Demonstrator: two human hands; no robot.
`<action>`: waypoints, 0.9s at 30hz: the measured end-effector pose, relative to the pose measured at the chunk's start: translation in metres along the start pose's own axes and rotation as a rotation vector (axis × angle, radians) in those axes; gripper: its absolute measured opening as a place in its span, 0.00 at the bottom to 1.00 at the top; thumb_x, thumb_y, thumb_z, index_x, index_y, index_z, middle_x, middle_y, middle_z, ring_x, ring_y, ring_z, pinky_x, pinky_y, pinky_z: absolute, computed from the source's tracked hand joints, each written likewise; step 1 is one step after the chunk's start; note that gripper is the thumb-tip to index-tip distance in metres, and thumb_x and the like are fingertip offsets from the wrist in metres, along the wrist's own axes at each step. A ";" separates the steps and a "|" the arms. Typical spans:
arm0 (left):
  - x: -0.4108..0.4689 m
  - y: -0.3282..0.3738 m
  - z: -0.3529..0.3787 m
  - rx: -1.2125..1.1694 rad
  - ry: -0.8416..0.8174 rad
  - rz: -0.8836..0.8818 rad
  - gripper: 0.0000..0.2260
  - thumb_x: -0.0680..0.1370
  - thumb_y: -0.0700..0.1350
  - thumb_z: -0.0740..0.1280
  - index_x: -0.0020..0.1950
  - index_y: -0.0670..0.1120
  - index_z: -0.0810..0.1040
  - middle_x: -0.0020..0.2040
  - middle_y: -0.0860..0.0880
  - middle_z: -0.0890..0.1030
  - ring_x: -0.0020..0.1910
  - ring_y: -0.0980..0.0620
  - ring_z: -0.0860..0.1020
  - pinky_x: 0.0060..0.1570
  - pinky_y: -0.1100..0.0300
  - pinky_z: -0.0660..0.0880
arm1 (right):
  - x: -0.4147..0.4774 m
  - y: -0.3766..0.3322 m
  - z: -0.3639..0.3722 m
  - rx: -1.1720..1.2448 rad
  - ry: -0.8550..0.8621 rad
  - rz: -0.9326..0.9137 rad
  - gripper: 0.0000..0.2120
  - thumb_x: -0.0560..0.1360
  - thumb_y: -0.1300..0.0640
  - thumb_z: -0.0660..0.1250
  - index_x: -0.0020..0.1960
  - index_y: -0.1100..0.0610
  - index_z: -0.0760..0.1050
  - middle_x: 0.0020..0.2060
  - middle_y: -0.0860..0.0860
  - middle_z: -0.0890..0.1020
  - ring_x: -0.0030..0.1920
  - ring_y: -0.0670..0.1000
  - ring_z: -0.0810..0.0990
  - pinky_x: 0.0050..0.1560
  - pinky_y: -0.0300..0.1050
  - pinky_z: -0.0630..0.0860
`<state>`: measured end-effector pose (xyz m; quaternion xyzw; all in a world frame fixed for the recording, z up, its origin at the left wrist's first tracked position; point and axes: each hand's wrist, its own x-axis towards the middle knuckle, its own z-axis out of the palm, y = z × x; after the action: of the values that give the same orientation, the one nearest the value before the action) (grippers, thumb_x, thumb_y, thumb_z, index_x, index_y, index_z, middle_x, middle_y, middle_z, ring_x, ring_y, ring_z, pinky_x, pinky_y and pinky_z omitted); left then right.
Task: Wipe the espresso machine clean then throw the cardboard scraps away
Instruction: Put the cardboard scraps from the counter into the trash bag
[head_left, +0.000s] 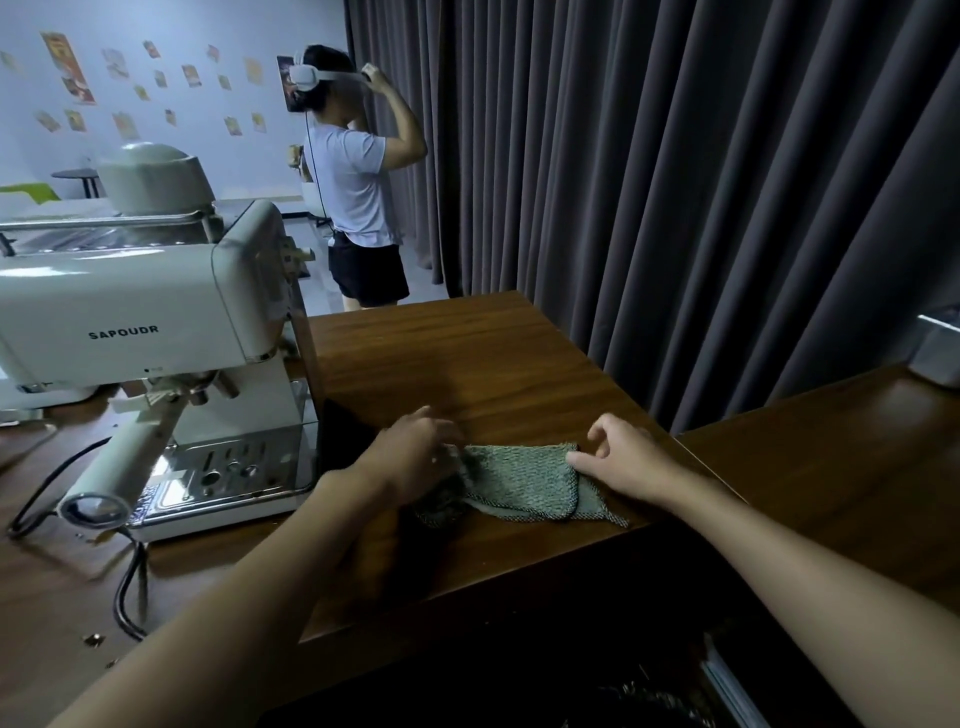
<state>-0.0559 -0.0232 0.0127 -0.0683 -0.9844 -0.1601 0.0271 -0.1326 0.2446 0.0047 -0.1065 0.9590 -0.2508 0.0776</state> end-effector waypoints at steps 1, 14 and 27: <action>-0.001 0.003 0.003 0.045 0.006 0.003 0.11 0.80 0.53 0.68 0.61 0.54 0.80 0.60 0.50 0.75 0.64 0.47 0.70 0.64 0.48 0.69 | -0.002 0.001 0.004 -0.008 0.011 -0.026 0.17 0.70 0.41 0.73 0.47 0.52 0.73 0.44 0.47 0.78 0.47 0.51 0.78 0.49 0.48 0.75; -0.018 -0.007 0.002 -0.125 -0.022 0.106 0.09 0.75 0.46 0.75 0.54 0.49 0.84 0.50 0.56 0.77 0.50 0.57 0.77 0.50 0.68 0.71 | -0.021 0.004 0.011 0.036 -0.195 -0.363 0.03 0.71 0.43 0.73 0.44 0.39 0.81 0.50 0.40 0.74 0.59 0.44 0.68 0.67 0.56 0.64; -0.036 0.004 -0.005 -0.061 0.108 0.090 0.06 0.80 0.44 0.67 0.56 0.45 0.78 0.50 0.52 0.78 0.48 0.53 0.75 0.42 0.67 0.69 | -0.025 -0.004 -0.006 0.151 0.087 -0.349 0.08 0.80 0.57 0.64 0.42 0.54 0.76 0.41 0.50 0.79 0.45 0.53 0.77 0.46 0.48 0.72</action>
<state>-0.0200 -0.0257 0.0157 -0.1044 -0.9721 -0.1919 0.0854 -0.1090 0.2505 0.0141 -0.2539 0.9070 -0.3360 -0.0010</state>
